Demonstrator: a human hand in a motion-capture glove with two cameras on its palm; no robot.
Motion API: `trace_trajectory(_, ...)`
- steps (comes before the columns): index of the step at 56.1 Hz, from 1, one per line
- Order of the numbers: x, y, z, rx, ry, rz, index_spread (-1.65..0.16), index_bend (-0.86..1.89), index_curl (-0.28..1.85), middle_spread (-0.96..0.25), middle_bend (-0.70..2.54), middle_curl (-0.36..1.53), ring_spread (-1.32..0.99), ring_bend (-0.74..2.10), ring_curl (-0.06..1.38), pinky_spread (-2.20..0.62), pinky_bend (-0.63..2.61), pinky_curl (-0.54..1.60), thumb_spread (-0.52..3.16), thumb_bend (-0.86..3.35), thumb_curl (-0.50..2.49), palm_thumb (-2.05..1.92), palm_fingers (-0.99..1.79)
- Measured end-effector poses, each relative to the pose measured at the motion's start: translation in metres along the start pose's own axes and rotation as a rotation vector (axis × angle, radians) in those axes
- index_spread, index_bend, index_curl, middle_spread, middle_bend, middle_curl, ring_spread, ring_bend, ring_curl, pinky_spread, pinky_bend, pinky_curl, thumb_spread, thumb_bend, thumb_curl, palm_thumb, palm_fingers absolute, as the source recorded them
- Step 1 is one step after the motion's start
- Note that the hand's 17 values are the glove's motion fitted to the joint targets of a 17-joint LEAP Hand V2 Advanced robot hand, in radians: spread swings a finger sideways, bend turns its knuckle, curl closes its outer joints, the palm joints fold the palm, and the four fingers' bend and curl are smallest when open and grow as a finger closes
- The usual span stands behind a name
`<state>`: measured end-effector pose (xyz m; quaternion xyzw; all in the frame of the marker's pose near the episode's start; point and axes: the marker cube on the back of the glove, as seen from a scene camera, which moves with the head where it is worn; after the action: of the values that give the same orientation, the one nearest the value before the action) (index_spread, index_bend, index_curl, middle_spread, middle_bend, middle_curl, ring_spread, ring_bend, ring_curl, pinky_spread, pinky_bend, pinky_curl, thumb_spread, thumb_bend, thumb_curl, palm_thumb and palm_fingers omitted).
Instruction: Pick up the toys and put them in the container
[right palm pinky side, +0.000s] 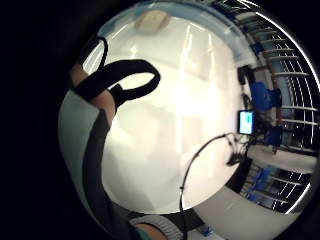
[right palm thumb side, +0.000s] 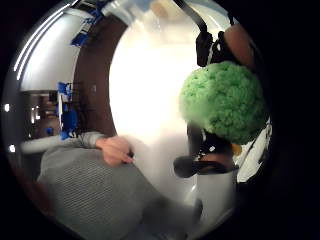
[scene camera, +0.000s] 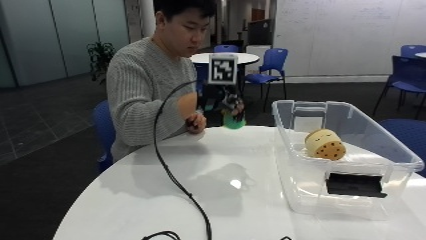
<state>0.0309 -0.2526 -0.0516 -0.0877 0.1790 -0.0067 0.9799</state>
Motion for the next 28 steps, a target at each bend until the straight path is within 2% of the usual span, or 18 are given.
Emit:
trace_trajectory(2, 0.008, -0.01, -0.024, 0.038, -0.012, 0.032, -0.39, 0.18, 0.38, -0.33, 0.4, 0.49, -0.44, 0.93, 0.44, -0.33, 0.92, 0.31, 1.46, 0.11, 0.38, 0.44, 0.74)
trace_trajectory(5, 0.01, -0.019, -0.065, 0.106, -0.075, -0.078, -0.4, 0.17, 0.38, -0.33, 0.39, 0.49, -0.44, 0.92, 0.43, -0.34, 0.92, 0.32, 1.46, 0.11, 0.38, 0.45, 0.74)
trace_trajectory(11, 0.016, -0.039, -0.101, 0.156, -0.097, -0.123, -0.4, 0.17, 0.38, -0.34, 0.38, 0.49, -0.43, 0.91, 0.43, -0.34, 0.91, 0.32, 1.45, 0.1, 0.39, 0.46, 0.75)
trace_trajectory(14, 0.019, -0.047, -0.107, 0.155, -0.099, -0.15, -0.4, 0.17, 0.39, -0.34, 0.37, 0.5, -0.43, 0.9, 0.42, -0.35, 0.91, 0.32, 1.45, 0.11, 0.39, 0.48, 0.74)
trace_trajectory(21, 0.034, -0.081, -0.104, 0.146, 0.021, -0.095, -0.39, 0.16, 0.39, -0.34, 0.36, 0.51, -0.43, 0.9, 0.42, -0.35, 0.91, 0.33, 1.45, 0.1, 0.4, 0.49, 0.75)
trace_trajectory(28, 0.071, -0.147, -0.087, 0.099, 0.166, -0.02, -0.39, 0.16, 0.39, -0.35, 0.35, 0.51, -0.44, 0.89, 0.41, -0.35, 0.9, 0.33, 1.45, 0.09, 0.4, 0.5, 0.74)
